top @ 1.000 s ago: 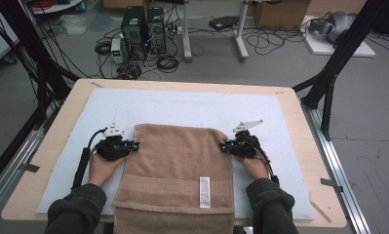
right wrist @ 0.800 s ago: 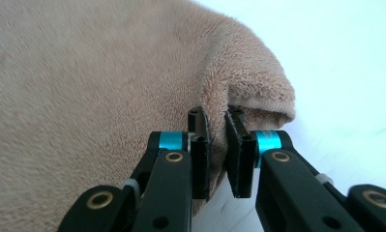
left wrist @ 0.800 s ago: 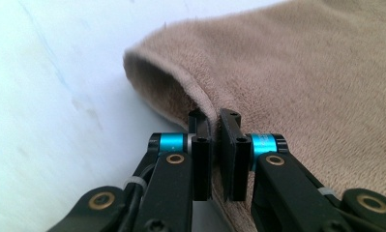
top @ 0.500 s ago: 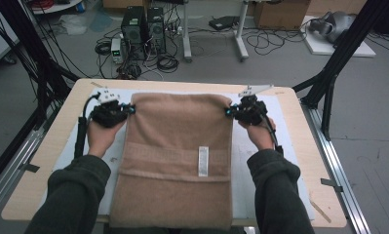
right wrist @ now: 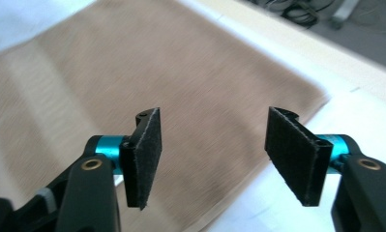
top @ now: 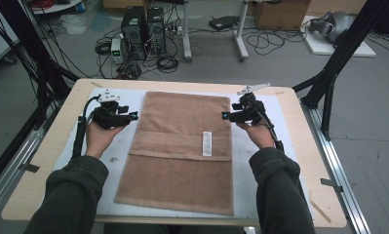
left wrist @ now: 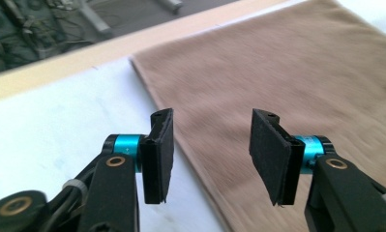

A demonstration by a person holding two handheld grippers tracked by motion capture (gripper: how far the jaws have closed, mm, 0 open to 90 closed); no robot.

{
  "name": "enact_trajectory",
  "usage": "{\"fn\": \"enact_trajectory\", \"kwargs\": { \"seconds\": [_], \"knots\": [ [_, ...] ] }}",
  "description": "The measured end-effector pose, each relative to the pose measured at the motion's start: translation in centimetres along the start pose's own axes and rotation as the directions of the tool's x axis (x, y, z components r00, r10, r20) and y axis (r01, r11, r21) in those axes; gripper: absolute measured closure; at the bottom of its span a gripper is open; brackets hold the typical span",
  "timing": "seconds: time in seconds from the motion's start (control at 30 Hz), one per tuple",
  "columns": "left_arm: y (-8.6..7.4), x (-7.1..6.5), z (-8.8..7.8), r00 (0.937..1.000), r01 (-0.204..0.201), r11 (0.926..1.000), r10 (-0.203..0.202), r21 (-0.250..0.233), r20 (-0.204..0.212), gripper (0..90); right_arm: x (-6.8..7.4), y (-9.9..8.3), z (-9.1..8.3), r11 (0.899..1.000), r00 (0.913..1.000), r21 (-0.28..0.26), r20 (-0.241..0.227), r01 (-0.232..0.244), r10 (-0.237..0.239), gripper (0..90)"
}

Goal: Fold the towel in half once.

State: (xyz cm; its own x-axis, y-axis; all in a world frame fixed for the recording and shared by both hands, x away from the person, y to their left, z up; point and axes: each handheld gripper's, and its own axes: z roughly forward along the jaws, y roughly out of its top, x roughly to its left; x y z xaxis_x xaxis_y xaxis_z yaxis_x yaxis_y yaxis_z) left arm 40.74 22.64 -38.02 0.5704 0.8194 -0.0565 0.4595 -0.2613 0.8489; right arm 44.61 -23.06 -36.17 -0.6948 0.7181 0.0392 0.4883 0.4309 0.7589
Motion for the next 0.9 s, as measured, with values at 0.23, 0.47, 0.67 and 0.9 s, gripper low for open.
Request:
{"fn": "enact_trajectory", "kwargs": {
  "seconds": [0.23, 0.47, 0.67, 0.9],
  "knots": [
    [-3.4, -2.2, -1.4, 0.996, -0.078, 0.9964, 0.076, 0.033, 0.047, 46.8, 3.7, -2.8, -0.2, 0.998, 0.9945, 0.024, -0.083, 0.066, -0.064, 30.0],
    [-6.7, -3.3, -1.3, 0.9917, -0.088, 0.9944, 0.082, 0.058, 0.099, 48.1, 5.9, -5.9, -0.5, 0.994, 0.9868, -0.011, -0.123, 0.105, -0.105, 31.3],
    [-7.7, -3.2, -0.6, 0.989, -0.104, 0.9895, 0.093, 0.1, 0.115, 52.0, 5.9, -8.0, 0.1, 0.995, 0.9866, 0.006, -0.133, 0.097, -0.095, 45.2],
    [-7.9, -3.4, -0.1, 0.9866, -0.115, 0.9869, 0.1, 0.113, 0.128, 57.3, 5.9, -9.0, 1.3, 0.989, 0.9843, 0.084, -0.138, 0.123, -0.11, 58.3]
  ]
}}
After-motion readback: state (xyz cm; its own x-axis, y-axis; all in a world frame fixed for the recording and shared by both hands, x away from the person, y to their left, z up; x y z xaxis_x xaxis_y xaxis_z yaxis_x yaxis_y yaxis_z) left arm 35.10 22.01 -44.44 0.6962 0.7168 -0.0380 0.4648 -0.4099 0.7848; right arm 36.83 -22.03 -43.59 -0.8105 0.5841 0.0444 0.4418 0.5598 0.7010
